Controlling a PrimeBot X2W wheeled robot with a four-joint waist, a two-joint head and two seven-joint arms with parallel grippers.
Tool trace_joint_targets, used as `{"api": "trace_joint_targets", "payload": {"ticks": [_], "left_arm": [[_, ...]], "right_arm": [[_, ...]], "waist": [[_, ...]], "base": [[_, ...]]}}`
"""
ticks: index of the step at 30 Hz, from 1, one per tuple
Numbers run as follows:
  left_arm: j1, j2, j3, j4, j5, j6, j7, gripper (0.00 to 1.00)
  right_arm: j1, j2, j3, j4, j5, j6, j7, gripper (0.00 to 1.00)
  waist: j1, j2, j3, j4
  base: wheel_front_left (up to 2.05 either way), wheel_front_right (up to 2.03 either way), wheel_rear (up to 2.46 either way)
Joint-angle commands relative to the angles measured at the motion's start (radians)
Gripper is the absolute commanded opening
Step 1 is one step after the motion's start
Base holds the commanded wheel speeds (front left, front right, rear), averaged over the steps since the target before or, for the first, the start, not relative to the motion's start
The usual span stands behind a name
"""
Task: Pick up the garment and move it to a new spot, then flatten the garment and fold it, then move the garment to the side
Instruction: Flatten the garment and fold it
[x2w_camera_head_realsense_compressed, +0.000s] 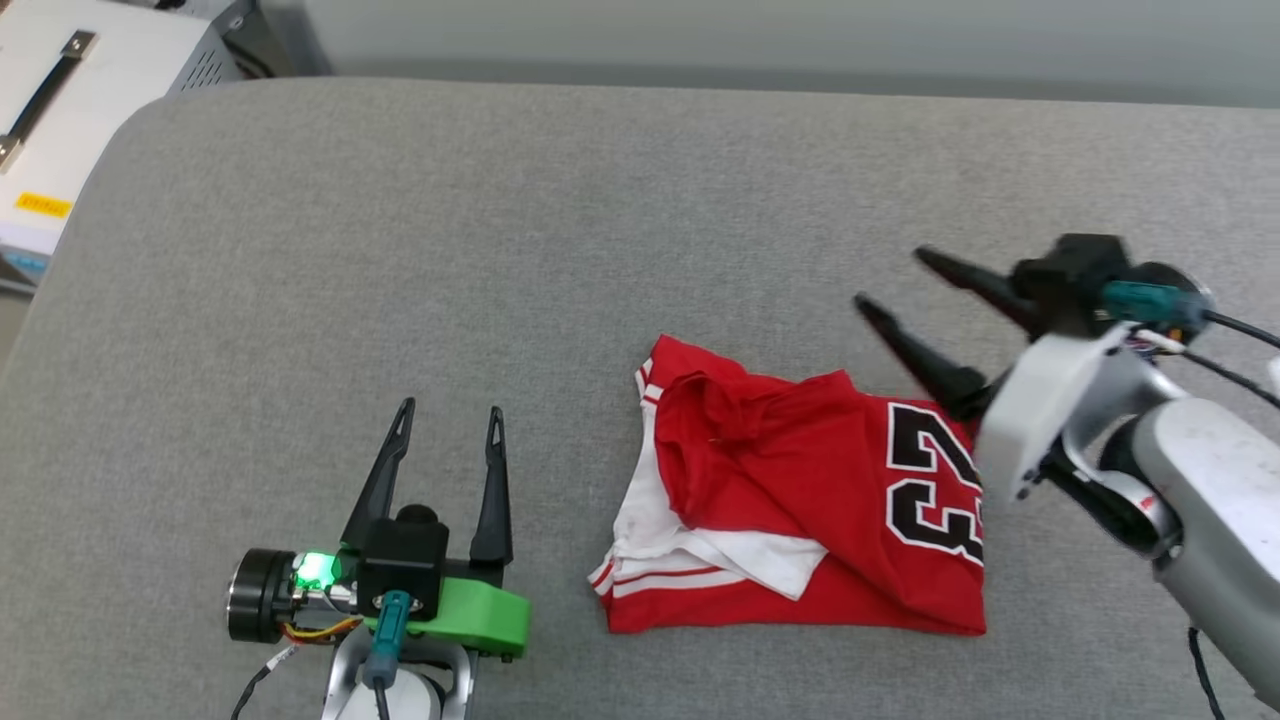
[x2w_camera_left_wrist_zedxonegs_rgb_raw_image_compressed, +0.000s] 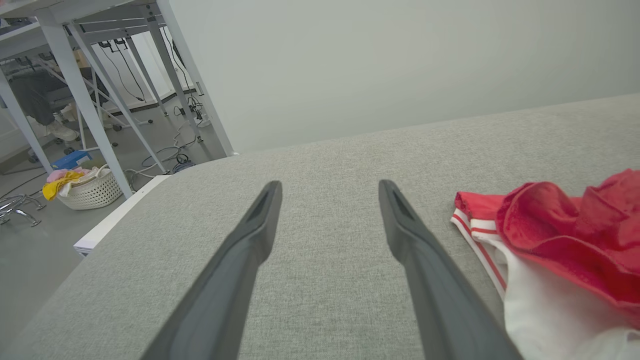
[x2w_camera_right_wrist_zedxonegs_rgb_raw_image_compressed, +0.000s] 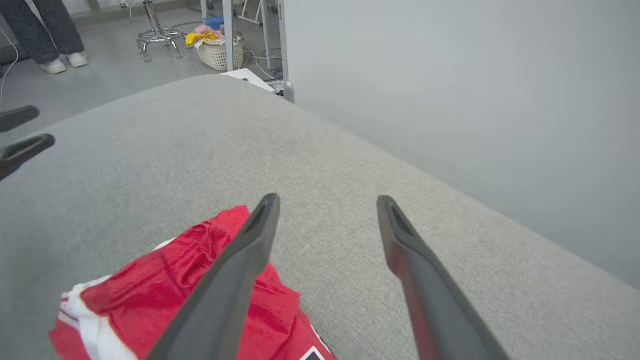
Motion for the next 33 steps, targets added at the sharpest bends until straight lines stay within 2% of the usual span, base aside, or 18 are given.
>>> {"api": "trace_joint_targets", "payload": {"ticks": [1,8,14,18,22,33], "left_arm": [[0.010,0.009,0.007,-0.001,-0.003,-0.003,-0.006,1.00],[0.032,0.021,0.029,-0.019,-0.006,-0.002,-0.006,1.00],[0.060,0.024,0.037,-0.035,-0.008,-0.002,-0.006,1.00],[0.078,0.026,0.034,-0.044,-0.007,-0.008,-0.006,1.00],[0.093,0.028,0.032,-0.052,-0.009,-0.014,-0.006,1.00],[0.136,0.035,0.026,-0.067,-0.008,-0.026,-0.006,1.00]], "right_arm": [[0.037,0.007,-0.049,0.004,-0.045,-0.001,-0.045,1.00],[0.215,0.122,-0.370,0.010,-0.309,-0.001,-0.248,1.00],[0.373,0.266,-0.572,-0.057,-0.485,-0.001,-0.320,1.00],[0.472,0.349,-0.648,-0.131,-0.556,-0.001,-0.328,1.00],[0.573,0.417,-0.700,-0.197,-0.573,-0.001,-0.329,1.00],[0.744,0.484,-0.751,-0.259,-0.592,-0.001,-0.329,1.00]], "waist": [[-0.0001,0.0000,-0.034,-0.034],[-0.0001,0.0000,-0.069,-0.062],[-0.0001,0.0000,-0.098,-0.075],[-0.0001,0.0000,-0.115,-0.076],[-0.0001,0.0000,-0.130,-0.072],[-0.0001,0.0000,-0.151,-0.059]], "base": [[0.00,0.00,0.00],[0.00,0.00,0.00],[0.00,0.00,0.00],[0.00,0.00,0.00],[0.00,0.00,0.00],[0.00,0.00,0.00]]}}
